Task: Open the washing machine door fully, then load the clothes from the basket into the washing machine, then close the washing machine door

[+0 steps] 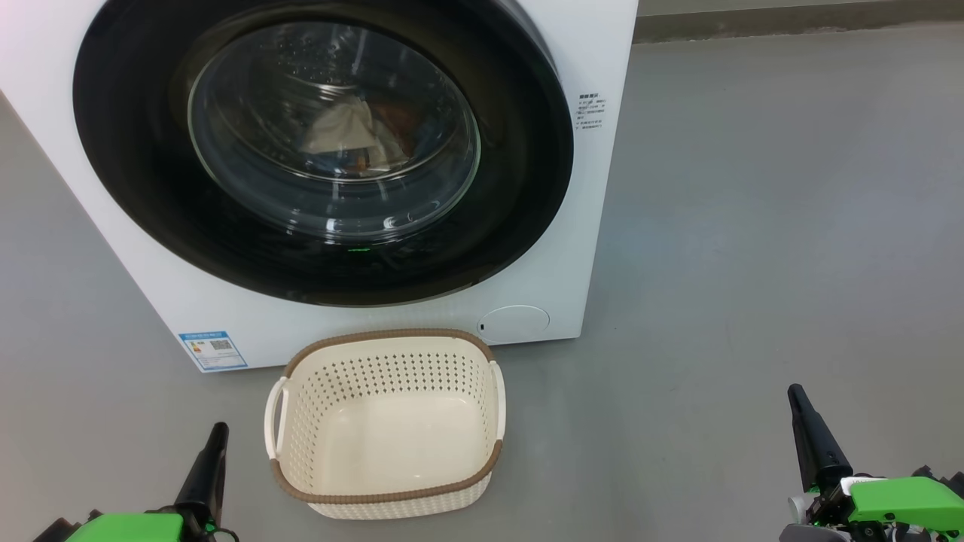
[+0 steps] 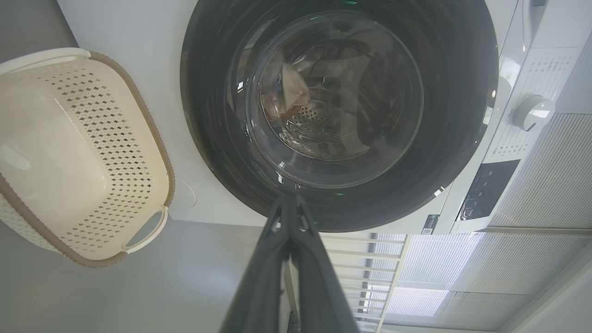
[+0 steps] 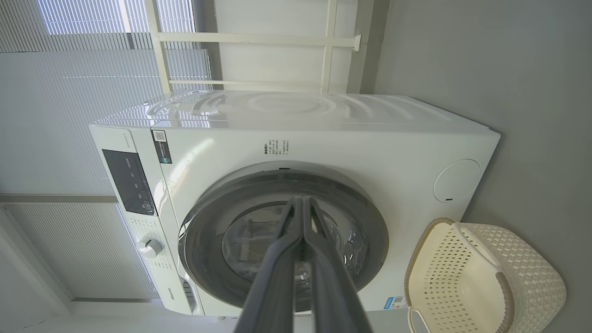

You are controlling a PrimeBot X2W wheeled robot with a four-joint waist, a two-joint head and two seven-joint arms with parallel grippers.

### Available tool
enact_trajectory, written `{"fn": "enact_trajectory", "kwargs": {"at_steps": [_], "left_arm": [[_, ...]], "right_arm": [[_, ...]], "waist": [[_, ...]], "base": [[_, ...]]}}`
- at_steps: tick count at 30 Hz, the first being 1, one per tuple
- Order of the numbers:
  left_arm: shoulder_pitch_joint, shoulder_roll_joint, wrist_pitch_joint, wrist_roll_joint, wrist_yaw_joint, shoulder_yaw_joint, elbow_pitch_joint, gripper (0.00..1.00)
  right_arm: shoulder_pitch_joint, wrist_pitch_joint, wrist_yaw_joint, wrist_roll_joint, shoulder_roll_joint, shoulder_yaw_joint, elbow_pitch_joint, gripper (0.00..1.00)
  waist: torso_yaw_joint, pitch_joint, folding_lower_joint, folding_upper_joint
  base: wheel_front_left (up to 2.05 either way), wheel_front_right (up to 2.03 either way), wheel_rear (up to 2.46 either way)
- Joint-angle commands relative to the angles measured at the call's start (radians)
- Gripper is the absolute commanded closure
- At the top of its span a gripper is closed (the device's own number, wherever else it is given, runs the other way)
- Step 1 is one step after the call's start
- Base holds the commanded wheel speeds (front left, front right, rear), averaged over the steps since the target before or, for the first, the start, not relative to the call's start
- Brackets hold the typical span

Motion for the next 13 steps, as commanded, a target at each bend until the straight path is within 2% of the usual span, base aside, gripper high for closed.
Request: {"fn": "enact_trajectory", "kwargs": {"at_steps": [1,13], "left_arm": [[-0.042,0.017,0.006,-0.003,-0.007,0.035,-0.019,1.0],[-0.042,0.017,0.006,-0.003,-0.007,0.036,-0.019,1.0]], "right_arm": [[-0.04,0.008,-0.001,0.003,-0.004,0.024,-0.025,1.0],[-0.04,0.008,-0.001,0.003,-0.004,0.024,-0.025,1.0]], "waist": [[0.0,0.0,0.0,0.0],[0.0,0.0,0.0,0.0]], "base": [[0.0,0.0,0.0],[0.0,0.0,0.0]]}}
